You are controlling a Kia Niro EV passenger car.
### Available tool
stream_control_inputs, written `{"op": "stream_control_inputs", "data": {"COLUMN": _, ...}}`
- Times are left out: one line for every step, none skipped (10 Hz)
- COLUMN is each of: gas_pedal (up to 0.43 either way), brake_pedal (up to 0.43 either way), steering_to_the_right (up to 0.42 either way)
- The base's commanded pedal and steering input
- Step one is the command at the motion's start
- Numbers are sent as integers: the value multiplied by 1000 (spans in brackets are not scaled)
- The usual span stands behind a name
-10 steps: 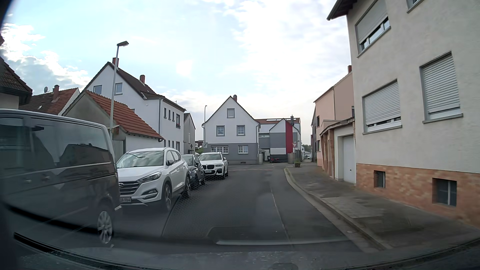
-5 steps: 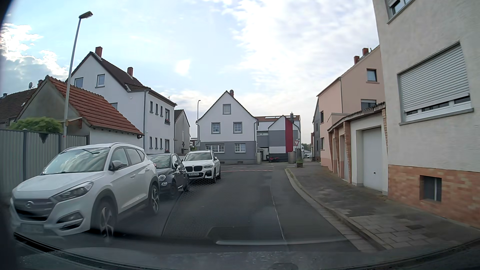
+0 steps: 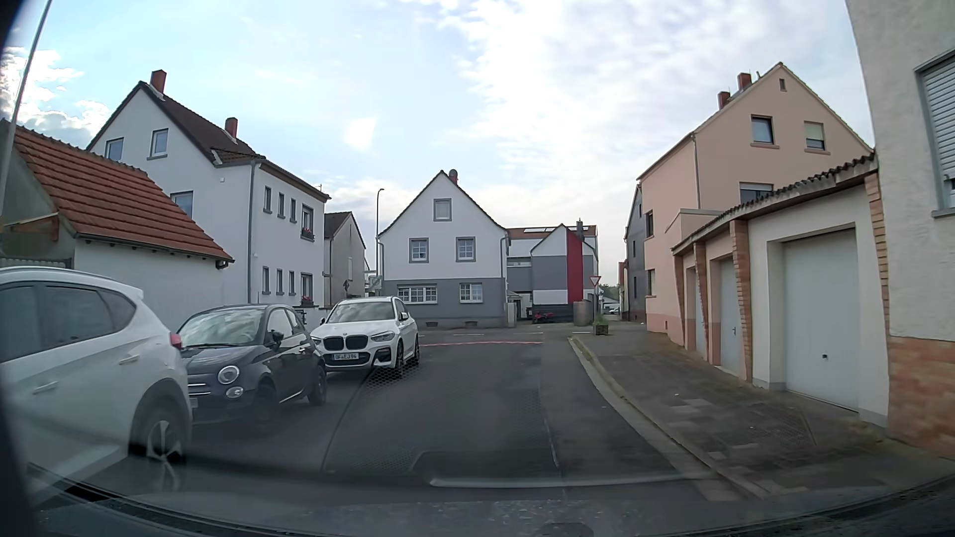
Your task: Follow the waypoints while adhering to traffic rules and regulations
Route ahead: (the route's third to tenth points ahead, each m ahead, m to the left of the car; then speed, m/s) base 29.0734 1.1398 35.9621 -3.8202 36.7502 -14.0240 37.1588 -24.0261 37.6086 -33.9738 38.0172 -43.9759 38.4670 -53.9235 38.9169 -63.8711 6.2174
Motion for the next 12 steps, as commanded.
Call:
{"op": "stream_control_inputs", "data": {"gas_pedal": 0, "brake_pedal": 0, "steering_to_the_right": 5}}
{"op": "stream_control_inputs", "data": {"gas_pedal": 0, "brake_pedal": 0, "steering_to_the_right": 5}}
{"op": "stream_control_inputs", "data": {"gas_pedal": 0, "brake_pedal": 0, "steering_to_the_right": 5}}
{"op": "stream_control_inputs", "data": {"gas_pedal": 0, "brake_pedal": 0, "steering_to_the_right": 5}}
{"op": "stream_control_inputs", "data": {"gas_pedal": 0, "brake_pedal": 0, "steering_to_the_right": 5}}
{"op": "stream_control_inputs", "data": {"gas_pedal": 0, "brake_pedal": 0, "steering_to_the_right": 5}}
{"op": "stream_control_inputs", "data": {"gas_pedal": 0, "brake_pedal": 0, "steering_to_the_right": 5}}
{"op": "stream_control_inputs", "data": {"gas_pedal": 0, "brake_pedal": 0, "steering_to_the_right": 5}}
{"op": "stream_control_inputs", "data": {"gas_pedal": 0, "brake_pedal": 0, "steering_to_the_right": 5}}
{"op": "stream_control_inputs", "data": {"gas_pedal": 0, "brake_pedal": 0, "steering_to_the_right": 6}}
{"op": "stream_control_inputs", "data": {"gas_pedal": 0, "brake_pedal": 0, "steering_to_the_right": 8}}
{"op": "stream_control_inputs", "data": {"gas_pedal": 0, "brake_pedal": 0, "steering_to_the_right": 10}}
